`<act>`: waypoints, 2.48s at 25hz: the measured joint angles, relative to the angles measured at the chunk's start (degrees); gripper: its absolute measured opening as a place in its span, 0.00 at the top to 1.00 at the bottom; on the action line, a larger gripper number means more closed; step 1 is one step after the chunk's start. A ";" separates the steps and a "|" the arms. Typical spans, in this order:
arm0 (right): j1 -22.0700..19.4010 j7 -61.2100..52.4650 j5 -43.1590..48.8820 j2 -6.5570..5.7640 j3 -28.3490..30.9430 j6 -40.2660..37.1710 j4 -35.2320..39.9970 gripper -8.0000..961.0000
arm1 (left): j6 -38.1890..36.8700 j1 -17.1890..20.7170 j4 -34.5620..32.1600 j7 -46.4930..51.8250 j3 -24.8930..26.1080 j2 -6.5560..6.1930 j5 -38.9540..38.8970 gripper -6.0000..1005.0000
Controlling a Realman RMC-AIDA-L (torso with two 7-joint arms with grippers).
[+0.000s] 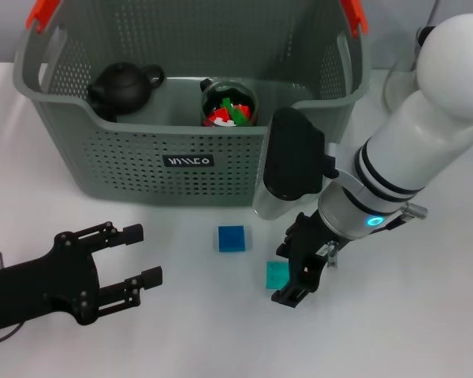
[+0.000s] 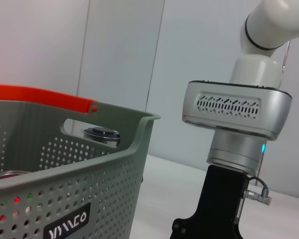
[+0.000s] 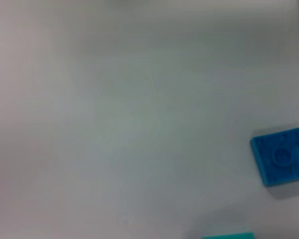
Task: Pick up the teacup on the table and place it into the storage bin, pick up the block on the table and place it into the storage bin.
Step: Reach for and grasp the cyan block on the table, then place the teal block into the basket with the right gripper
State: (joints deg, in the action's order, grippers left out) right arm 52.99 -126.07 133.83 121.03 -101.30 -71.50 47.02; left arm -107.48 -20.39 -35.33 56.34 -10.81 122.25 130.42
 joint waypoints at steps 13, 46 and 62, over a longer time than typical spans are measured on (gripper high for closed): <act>0.38 -0.01 -0.50 0.00 -2.75 1.98 -0.88 0.18 | -0.01 0.10 0.00 0.07 0.00 0.09 0.09 0.31; -16.73 30.91 -25.07 -1.39 46.55 -32.24 12.82 0.55 | 0.35 -0.86 -0.11 0.42 0.08 -0.30 -0.40 0.31; -10.70 14.50 -45.81 -1.51 55.76 -19.65 26.42 0.55 | 0.04 -2.34 0.00 0.44 0.10 -0.23 -1.10 0.31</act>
State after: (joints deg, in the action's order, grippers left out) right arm 42.29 -111.57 88.02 119.52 -45.54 -91.15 73.44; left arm -107.44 -22.72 -35.33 56.78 -10.72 122.02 129.33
